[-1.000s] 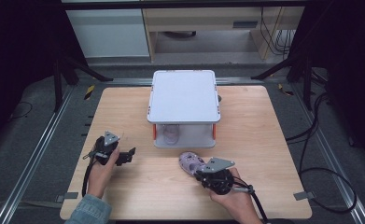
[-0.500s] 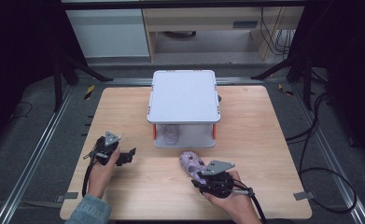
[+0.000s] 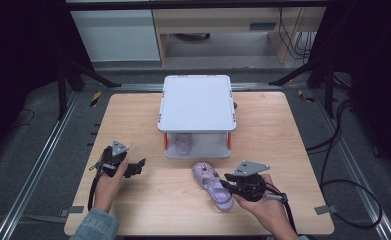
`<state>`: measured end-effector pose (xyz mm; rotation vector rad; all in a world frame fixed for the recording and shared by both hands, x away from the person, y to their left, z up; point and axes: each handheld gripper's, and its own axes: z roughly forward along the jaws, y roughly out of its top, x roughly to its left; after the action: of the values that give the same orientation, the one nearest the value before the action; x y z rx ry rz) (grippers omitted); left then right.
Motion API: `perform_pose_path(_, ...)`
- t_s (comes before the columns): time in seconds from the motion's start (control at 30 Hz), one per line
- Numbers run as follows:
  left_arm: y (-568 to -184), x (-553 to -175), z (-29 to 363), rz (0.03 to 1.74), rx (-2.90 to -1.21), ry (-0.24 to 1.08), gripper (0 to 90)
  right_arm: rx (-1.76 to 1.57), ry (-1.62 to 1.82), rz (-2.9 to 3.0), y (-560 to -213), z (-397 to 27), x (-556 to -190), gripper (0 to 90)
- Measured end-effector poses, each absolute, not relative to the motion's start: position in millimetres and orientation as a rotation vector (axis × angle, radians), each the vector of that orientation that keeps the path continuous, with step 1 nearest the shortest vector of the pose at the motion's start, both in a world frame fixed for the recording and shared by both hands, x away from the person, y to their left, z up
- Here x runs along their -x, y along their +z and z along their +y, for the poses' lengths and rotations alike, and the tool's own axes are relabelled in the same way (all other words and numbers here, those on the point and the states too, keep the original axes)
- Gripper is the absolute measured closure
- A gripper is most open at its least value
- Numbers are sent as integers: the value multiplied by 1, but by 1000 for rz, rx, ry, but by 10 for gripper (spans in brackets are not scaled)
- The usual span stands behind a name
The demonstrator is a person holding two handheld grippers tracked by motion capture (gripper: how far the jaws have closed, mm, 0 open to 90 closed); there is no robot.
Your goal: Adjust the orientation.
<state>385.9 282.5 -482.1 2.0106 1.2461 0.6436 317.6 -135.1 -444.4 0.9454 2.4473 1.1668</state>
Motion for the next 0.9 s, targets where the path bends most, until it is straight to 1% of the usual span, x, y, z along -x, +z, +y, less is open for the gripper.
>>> perform_pose_path(0.2,-483,-386,282,1243,-2016,643,97,-963,1140,2468,-457,-137,-321,674)
perform_pose_path(0.43,-483,-386,282,1243,-2016,641,97,-960,1122,2494,-465,-133,-323,663)
perform_pose_path(0.6,-483,-386,282,1242,-2018,638,97,-959,1113,2509,-469,-128,-327,681)
perform_pose_path(0.77,-483,-386,282,1241,-2018,637,97,-957,1111,2509,-470,-127,-329,731)
perform_pose_path(0.9,-483,-386,282,1240,-2018,636,97,-952,1110,2510,-470,-126,-330,747)
